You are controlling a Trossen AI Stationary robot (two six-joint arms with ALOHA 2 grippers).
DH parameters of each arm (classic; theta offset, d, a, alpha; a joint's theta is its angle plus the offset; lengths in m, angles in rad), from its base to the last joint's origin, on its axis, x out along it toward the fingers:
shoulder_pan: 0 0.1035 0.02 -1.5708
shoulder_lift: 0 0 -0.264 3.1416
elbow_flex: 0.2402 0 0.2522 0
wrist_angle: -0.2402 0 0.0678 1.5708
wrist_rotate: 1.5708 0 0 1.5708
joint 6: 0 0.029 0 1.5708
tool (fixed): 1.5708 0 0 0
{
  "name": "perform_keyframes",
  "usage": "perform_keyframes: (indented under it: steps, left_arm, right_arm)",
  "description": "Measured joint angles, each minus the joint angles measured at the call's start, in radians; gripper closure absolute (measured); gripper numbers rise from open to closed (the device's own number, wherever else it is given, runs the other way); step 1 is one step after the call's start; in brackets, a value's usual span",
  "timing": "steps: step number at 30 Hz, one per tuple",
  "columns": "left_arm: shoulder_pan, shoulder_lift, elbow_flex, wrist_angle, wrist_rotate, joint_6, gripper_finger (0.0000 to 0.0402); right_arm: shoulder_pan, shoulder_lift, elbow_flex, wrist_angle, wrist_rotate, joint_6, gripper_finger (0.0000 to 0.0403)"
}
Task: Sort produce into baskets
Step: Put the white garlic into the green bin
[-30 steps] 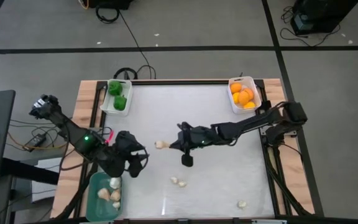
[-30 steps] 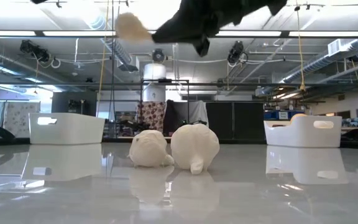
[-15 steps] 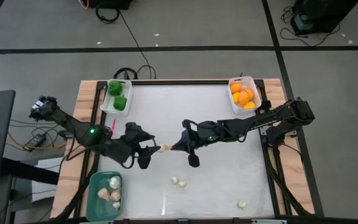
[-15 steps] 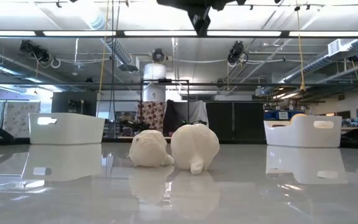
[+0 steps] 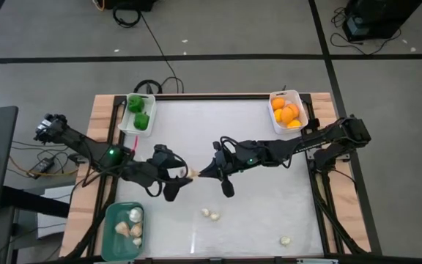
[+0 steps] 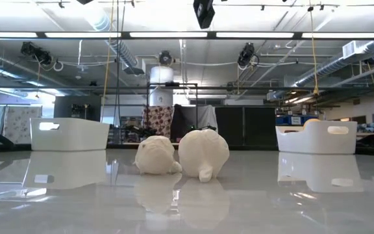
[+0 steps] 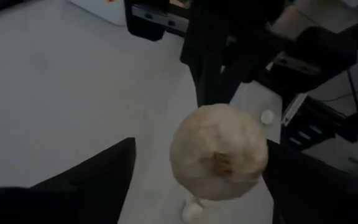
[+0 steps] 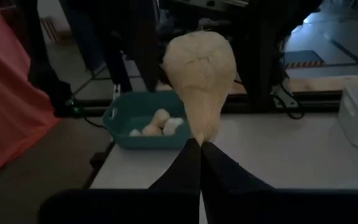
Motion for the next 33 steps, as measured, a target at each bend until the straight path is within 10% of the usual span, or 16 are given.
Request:
perform_keyframes:
  steps: [13, 23, 33]
  left_arm:
    - [0.006, 0.000, 0.000, 0.012, -0.006, -0.020, 0.0214]
    - [0.006, 0.000, 0.000, -0.124, 0.014, -0.159, 0.0256]
    - [-0.119, 0.003, 0.000, -0.399, 0.517, -0.357, 0.0258]
  right_arm:
    - [-0.025, 0.000, 0.000, -0.020, -0.043, 0.057, 0.0388]
    - [-0.060, 0.002, 0.001, -0.188, 0.070, 0.138, 0.0254]
    - [-0.058, 0.003, -0.042, -0.395, 0.163, 0.227, 0.0172]
